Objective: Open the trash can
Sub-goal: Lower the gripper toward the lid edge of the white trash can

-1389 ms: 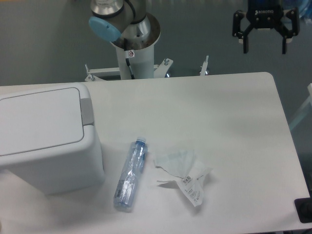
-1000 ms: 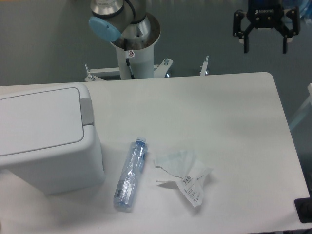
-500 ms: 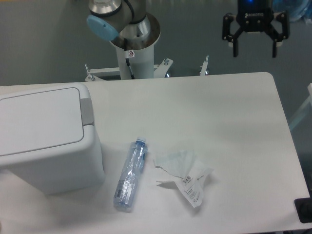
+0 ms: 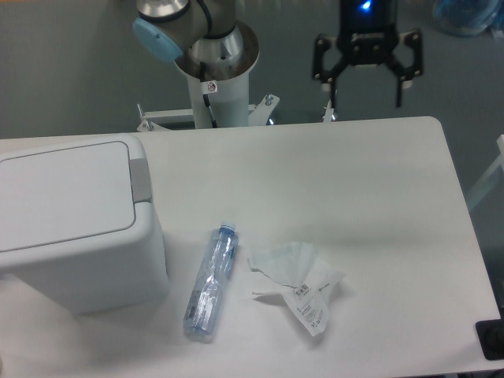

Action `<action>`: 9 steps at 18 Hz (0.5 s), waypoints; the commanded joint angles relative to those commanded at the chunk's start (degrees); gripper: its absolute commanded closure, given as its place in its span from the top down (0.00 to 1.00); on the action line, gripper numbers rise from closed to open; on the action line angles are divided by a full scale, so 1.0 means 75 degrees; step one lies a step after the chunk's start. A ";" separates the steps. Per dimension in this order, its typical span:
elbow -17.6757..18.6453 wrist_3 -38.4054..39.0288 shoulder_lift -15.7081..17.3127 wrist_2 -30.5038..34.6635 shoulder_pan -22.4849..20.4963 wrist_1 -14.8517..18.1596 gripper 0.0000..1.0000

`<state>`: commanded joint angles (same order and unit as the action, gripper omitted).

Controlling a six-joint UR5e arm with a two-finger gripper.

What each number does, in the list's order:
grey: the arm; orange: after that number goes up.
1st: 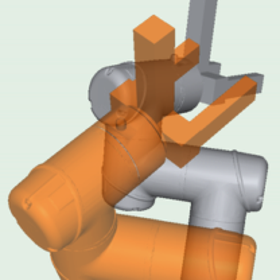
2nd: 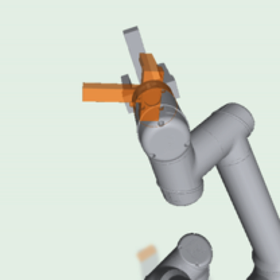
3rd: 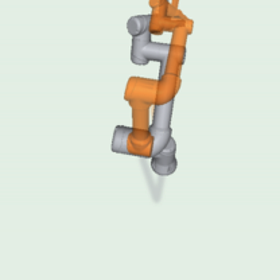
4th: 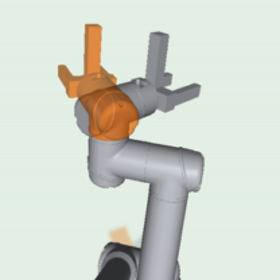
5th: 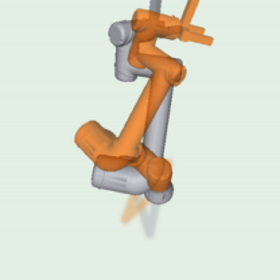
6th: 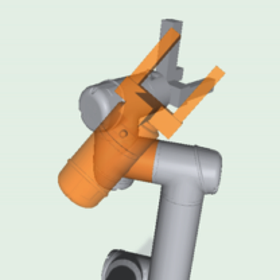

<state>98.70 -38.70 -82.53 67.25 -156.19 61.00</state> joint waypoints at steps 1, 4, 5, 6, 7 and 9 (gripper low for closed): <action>0.0000 0.0352 0.0000 -0.0222 0.0106 0.0000 1.00; 0.0012 0.1220 0.0035 -0.0762 0.0282 -0.0012 1.00; 0.0012 0.1431 0.0035 -0.0845 0.0352 -0.0012 1.00; 0.0012 0.1654 0.0035 -0.0950 0.0457 -0.0012 1.00; 0.0070 0.1934 0.0024 -0.1079 0.0574 -0.0023 1.00; 0.0199 0.2462 0.0000 -0.1371 0.0681 -0.0431 1.00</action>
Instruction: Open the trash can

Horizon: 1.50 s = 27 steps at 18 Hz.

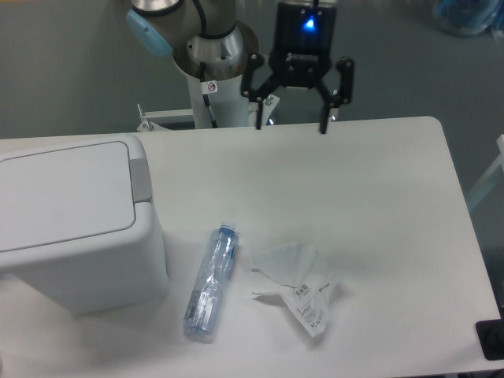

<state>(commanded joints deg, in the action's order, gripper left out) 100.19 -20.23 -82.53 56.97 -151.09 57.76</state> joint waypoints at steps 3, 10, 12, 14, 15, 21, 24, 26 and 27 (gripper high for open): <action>0.0199 0.0541 -0.0035 -0.0388 0.0187 -0.0424 1.00; 0.0212 0.0507 -0.0398 -0.0377 0.0867 -0.0494 1.00; 0.0212 0.0472 -0.0608 -0.0354 0.1088 -0.0681 1.00; 0.0223 0.0460 -0.0703 -0.0330 0.1219 -0.0799 1.00; 0.0223 0.0460 -0.0761 -0.0330 0.1300 -0.0799 1.00; 0.0235 0.0424 -0.0985 -0.0295 0.1559 -0.0799 1.00; 0.0294 0.0413 -0.0985 -0.0295 0.1559 -0.0788 1.00; 0.0340 0.0413 -0.0985 -0.0295 0.1571 -0.0788 1.00; 0.0375 0.0413 -0.1008 -0.0295 0.1617 -0.0799 1.00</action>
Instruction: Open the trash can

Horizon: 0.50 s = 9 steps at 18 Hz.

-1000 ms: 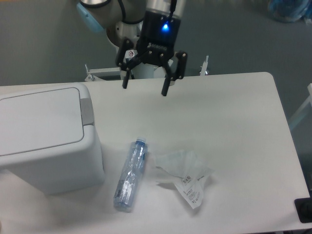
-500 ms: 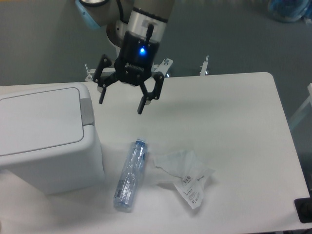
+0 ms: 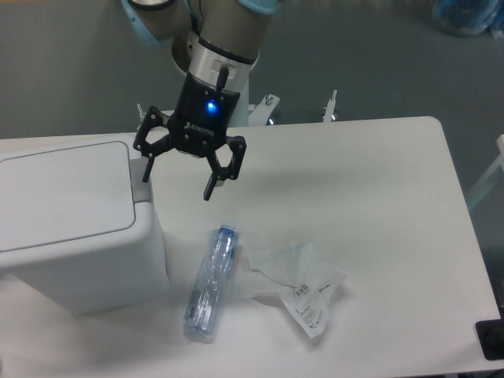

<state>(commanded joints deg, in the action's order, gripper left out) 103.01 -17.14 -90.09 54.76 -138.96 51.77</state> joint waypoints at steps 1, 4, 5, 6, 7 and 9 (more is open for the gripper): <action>0.0012 0.0000 0.0000 0.0000 0.0047 0.0000 1.00; 0.0071 0.0000 0.0000 0.0000 0.0059 0.0000 1.00; 0.0071 0.0000 0.0000 0.0000 0.0059 0.0000 1.00; 0.0071 0.0000 0.0000 0.0000 0.0059 0.0000 1.00; 0.0082 0.0000 0.0000 0.0000 0.0059 0.0000 1.00; 0.0082 0.0000 -0.0012 0.0000 0.0059 0.0000 1.00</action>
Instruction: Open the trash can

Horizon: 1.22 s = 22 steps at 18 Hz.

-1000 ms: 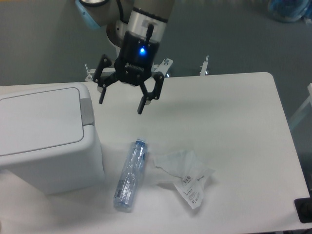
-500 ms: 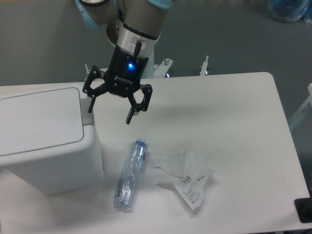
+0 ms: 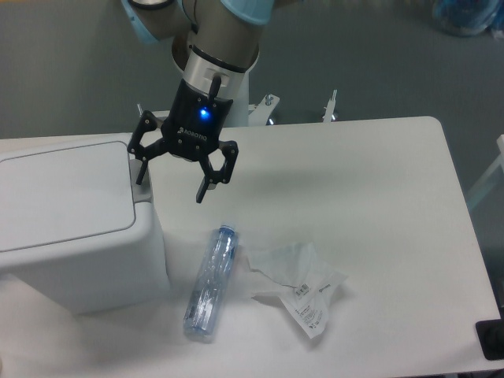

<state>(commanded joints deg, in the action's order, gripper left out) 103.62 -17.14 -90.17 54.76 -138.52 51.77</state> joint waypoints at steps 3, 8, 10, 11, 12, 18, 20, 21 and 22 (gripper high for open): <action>0.0000 0.0000 -0.0024 0.0000 0.0012 0.0000 1.00; 0.0012 0.0000 -0.0059 0.0012 0.0023 0.0000 1.00; 0.0023 0.0000 -0.0059 0.0023 0.0023 0.0000 1.00; 0.0023 0.0000 -0.0070 0.0023 0.0023 0.0000 1.00; 0.0023 0.0000 -0.0070 0.0023 0.0023 0.0000 1.00; 0.0082 0.0000 -0.0082 0.0023 0.0047 0.0000 1.00; 0.0070 0.0000 -0.0082 0.0024 0.0047 0.0000 1.00; 0.0070 0.0000 -0.0082 0.0023 0.0047 0.0000 1.00; 0.0059 0.0000 -0.0082 0.0035 0.0047 0.0000 1.00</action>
<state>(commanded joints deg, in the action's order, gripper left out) 104.06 -17.14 -90.79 55.02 -138.16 51.77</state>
